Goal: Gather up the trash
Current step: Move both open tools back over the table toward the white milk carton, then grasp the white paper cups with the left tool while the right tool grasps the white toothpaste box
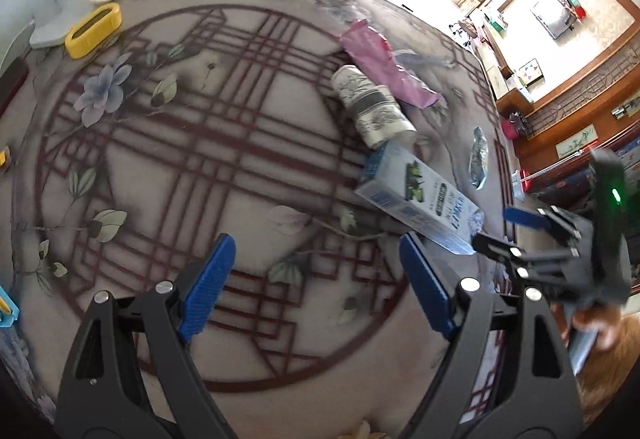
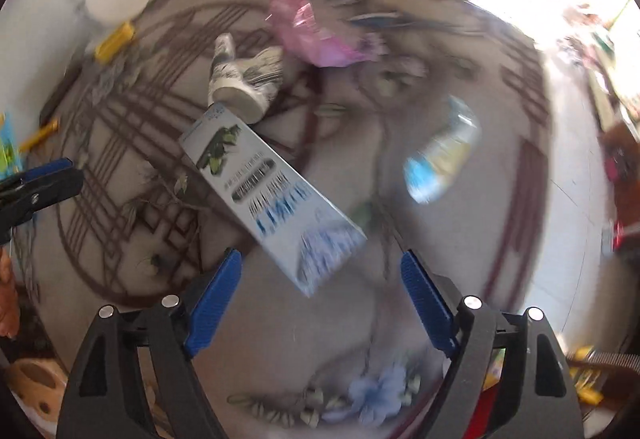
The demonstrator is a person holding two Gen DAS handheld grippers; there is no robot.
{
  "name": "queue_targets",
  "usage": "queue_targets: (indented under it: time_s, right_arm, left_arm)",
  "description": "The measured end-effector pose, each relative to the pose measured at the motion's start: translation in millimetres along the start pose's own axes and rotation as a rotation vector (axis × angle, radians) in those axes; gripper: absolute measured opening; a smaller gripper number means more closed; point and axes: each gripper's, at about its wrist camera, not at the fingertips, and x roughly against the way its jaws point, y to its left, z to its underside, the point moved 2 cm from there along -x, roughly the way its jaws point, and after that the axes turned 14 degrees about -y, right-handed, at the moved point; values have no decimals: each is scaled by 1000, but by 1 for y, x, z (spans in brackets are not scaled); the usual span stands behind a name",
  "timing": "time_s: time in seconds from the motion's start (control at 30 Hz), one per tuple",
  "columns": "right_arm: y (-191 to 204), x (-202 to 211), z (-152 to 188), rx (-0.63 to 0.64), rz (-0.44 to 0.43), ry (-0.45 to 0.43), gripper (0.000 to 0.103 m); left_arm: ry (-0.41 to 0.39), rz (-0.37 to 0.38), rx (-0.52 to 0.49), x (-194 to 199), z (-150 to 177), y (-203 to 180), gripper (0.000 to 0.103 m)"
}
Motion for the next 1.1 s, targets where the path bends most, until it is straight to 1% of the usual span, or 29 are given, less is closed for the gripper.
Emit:
queue_targets:
  time_s: [0.1,0.17,0.2,0.27,0.3,0.33,0.43,0.47,0.6,0.67,0.77,0.83,0.87,0.9,0.93,0.97,1.0,1.07,1.1]
  right_arm:
    - [6,-21,-11,77,-3,60,80]
    - [14,-33,-14,115,-33,104,80]
    - [18,-38,-14,141,-33,116,80]
    - [26,-44,-11,199,-13,132,74]
    - [29,-46,-9,215,-11,137,66]
    - [33,-45,-6,218,-13,131,64]
    - [38,-35,6,173,-40,106,58]
    - [41,-31,10,157,-45,98,57]
    - [48,-11,40,82,-50,77,57]
    - [51,-1,56,35,-61,66,58]
    - [50,9,70,-53,-77,50,60]
    - [46,15,76,-118,-71,30,68]
    - [43,17,80,-161,-70,20,68]
    - [40,19,82,-194,-73,14,68]
    - [37,22,84,-221,-74,7,69]
    - [32,24,83,-248,-72,-2,69]
    - [32,24,82,-264,-72,-7,69]
    - [29,25,80,-292,-74,-16,71]
    - [28,25,80,-299,-75,-19,72]
  left_arm:
    - [7,6,23,-5,1,8,82]
    - [15,9,48,-10,2,12,82]
    - [19,10,58,-12,1,13,82]
    - [25,14,73,-18,-2,12,82]
    - [25,20,75,-21,-5,9,82]
    - [22,27,73,-24,-9,6,82]
    - [21,57,57,-35,-25,-10,82]
    - [13,67,57,-40,-33,-16,82]
    - [-22,56,33,-62,-56,-37,84]
    - [-5,45,36,-78,-64,-43,84]
    - [18,21,47,-103,-70,-48,84]
    - [24,4,44,-115,-70,-49,84]
    - [35,-2,40,-121,-68,-49,79]
    - [42,21,53,-125,-67,-48,77]
    - [37,39,65,-125,-66,-48,69]
    - [28,63,70,-122,-66,-49,55]
    - [20,81,55,-119,-67,-51,49]
    - [12,73,-3,-113,-67,-56,40]
    - [18,80,-5,-111,-66,-55,39]
